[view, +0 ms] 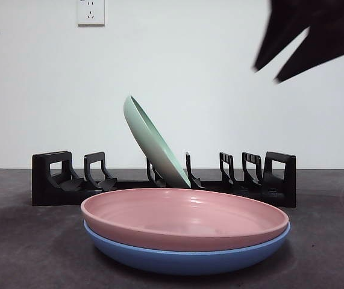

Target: Place the plate

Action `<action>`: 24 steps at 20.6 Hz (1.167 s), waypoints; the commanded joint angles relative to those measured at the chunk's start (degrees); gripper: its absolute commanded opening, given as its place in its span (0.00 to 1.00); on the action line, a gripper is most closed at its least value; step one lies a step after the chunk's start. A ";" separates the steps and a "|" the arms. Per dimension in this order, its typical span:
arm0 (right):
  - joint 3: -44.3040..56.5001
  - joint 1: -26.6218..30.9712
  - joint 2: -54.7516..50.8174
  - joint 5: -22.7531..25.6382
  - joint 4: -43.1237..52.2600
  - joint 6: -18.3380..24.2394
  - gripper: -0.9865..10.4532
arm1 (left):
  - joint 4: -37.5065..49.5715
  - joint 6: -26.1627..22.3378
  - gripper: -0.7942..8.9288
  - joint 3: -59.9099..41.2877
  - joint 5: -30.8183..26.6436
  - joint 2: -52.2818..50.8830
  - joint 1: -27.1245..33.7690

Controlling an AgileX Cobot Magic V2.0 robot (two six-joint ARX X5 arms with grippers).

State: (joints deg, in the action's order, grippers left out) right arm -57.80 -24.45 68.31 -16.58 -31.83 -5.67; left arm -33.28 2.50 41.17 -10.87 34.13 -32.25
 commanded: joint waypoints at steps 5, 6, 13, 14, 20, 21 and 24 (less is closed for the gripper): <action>-22.45 -5.31 23.08 -6.03 -2.99 -6.82 0.28 | -0.33 1.64 0.31 0.35 -0.26 -6.60 -0.17; -27.45 -6.08 26.45 -6.14 -5.16 -6.84 0.28 | -0.35 2.47 0.31 0.35 -0.26 -7.04 -0.17; -56.30 -8.74 44.89 -7.76 -16.50 -11.34 0.28 | -0.63 3.15 0.31 0.35 -0.26 -7.37 -0.17; -57.72 -8.74 46.14 -8.41 -16.70 -12.17 0.28 | -0.63 3.13 0.31 0.35 -0.26 -7.37 -0.17; -62.88 -8.74 52.41 -9.57 -16.59 -15.52 0.28 | -0.63 3.15 0.31 0.35 -0.26 -7.37 -0.17; -63.06 -8.76 53.05 -9.51 -16.37 -15.63 0.28 | -0.63 3.15 0.31 0.35 -0.26 -7.37 -0.17; -63.06 -8.90 54.40 -9.53 -16.20 -16.22 0.28 | -0.63 3.15 0.31 0.35 -0.26 -7.37 -0.17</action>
State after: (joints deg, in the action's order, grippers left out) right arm -119.09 -32.67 121.62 -25.91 -48.62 -20.93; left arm -34.50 5.39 41.17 -10.85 26.61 -32.25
